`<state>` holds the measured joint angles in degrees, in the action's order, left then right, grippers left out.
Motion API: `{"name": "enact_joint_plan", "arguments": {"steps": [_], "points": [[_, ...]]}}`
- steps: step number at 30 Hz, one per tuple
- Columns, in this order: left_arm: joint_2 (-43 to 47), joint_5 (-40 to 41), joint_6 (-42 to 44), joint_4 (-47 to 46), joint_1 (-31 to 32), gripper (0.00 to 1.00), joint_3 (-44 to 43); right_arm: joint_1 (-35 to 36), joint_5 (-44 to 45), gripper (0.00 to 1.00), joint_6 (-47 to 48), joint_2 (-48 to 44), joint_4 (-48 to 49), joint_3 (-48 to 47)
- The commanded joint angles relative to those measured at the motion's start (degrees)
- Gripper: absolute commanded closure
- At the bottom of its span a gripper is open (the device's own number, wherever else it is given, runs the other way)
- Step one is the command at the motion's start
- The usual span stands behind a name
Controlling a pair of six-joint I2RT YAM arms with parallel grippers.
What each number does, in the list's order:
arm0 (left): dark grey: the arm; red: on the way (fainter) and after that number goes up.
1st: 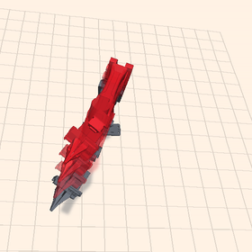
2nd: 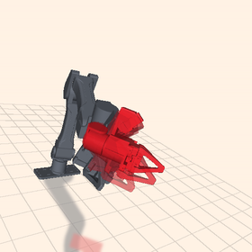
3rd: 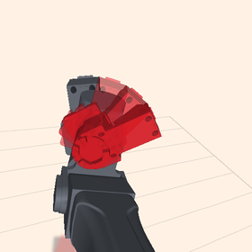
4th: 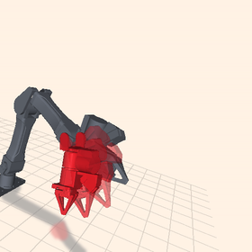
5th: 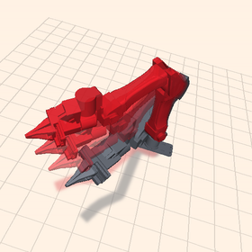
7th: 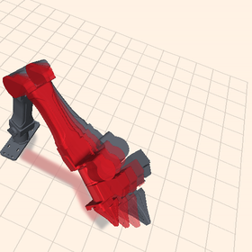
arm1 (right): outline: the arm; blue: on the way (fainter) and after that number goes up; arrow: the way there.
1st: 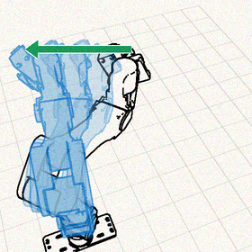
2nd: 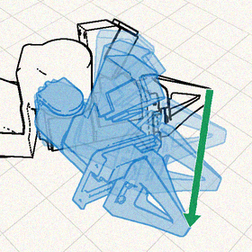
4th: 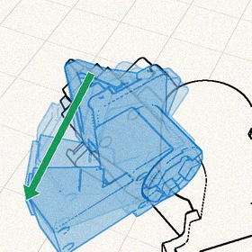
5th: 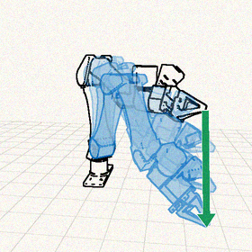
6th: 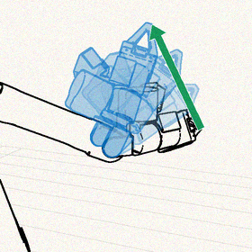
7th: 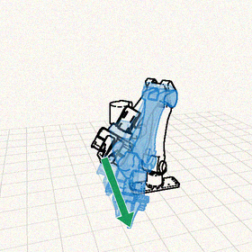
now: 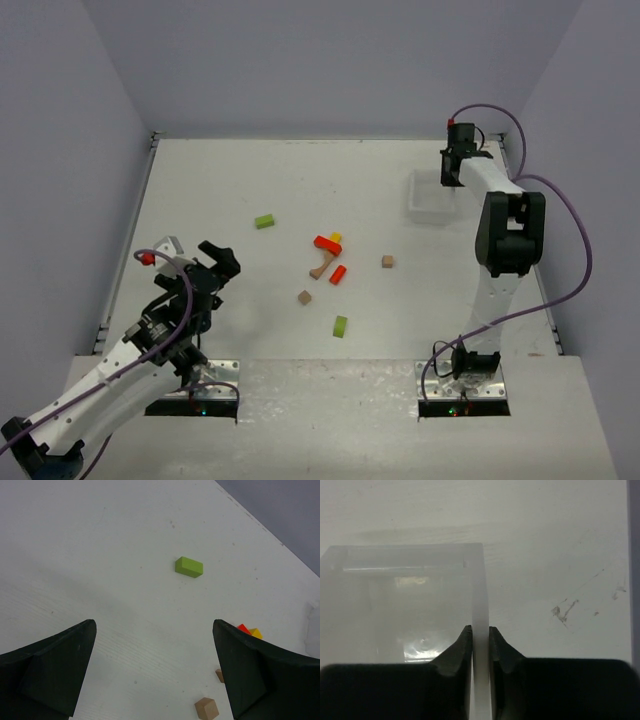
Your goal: Build the wood block tower
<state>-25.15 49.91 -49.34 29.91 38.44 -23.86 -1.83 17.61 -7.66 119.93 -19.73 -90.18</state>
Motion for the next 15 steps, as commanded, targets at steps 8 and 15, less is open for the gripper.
{"name": "enact_joint_plan", "arguments": {"steps": [8, 15], "points": [[-3.5, -1.4, 3.6, -3.8, -0.1, 0.00, -0.7, 0.4, -12.4, 0.01, -3.9, -7.0, -1.4, -3.1], [-7.2, -6.9, 7.7, -7.0, -0.1, 0.00, -1.1, 15.1, -26.0, 0.01, 12.9, -21.5, 7.0, 12.0]]}}
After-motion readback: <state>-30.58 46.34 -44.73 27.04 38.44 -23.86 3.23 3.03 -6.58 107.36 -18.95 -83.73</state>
